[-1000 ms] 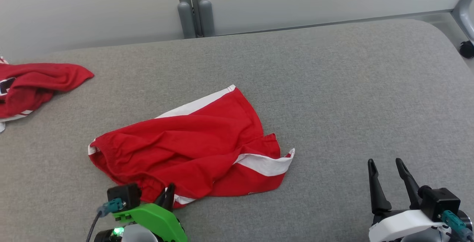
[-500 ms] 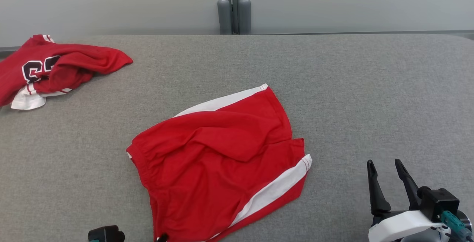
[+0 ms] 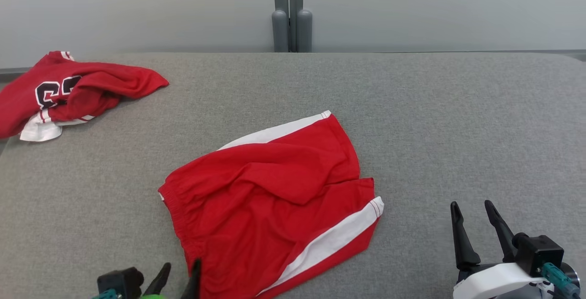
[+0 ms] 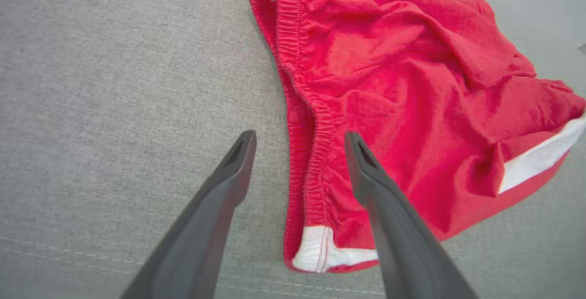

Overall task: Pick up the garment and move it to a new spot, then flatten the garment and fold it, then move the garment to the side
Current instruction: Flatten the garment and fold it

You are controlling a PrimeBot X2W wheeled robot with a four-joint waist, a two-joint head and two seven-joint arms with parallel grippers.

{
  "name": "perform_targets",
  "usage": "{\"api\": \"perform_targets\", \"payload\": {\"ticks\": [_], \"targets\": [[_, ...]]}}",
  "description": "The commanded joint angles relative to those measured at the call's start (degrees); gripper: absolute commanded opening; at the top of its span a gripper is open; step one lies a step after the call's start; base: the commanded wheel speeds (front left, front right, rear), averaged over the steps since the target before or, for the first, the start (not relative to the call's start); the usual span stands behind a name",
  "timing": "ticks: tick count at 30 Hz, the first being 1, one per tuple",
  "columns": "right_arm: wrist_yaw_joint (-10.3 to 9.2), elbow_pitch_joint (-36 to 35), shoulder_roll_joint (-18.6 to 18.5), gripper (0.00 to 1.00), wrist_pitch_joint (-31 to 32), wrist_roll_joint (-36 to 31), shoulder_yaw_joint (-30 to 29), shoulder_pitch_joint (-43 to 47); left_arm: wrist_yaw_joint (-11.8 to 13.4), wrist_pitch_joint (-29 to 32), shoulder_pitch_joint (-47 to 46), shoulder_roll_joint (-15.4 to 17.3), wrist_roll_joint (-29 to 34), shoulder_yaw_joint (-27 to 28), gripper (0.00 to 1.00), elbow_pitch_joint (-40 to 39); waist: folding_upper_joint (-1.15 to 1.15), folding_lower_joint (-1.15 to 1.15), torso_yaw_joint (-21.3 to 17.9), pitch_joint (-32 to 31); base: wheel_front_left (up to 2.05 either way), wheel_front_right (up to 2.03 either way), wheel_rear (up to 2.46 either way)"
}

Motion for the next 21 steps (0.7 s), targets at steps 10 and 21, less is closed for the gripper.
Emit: {"api": "perform_targets", "payload": {"ticks": [10, 21], "targets": [[-0.01, 0.11, -0.1, 1.0, -0.2, -0.31, 1.7, -2.26, -6.3, 8.52, -14.8, -5.69, 6.01, -14.41, 1.0, -3.95, 0.0, 0.0, -7.5, 1.28, 0.0, 0.0, 0.0], [-0.02, 0.67, -0.09, 1.0, -0.2, 1.31, 1.97, -2.13, -7.48, 7.75, -27.03, -11.7, 7.9, -19.97, 1.0, 16.59, 0.0, 0.0, -17.51, 2.57, 0.0, 0.0, 0.0]]}}
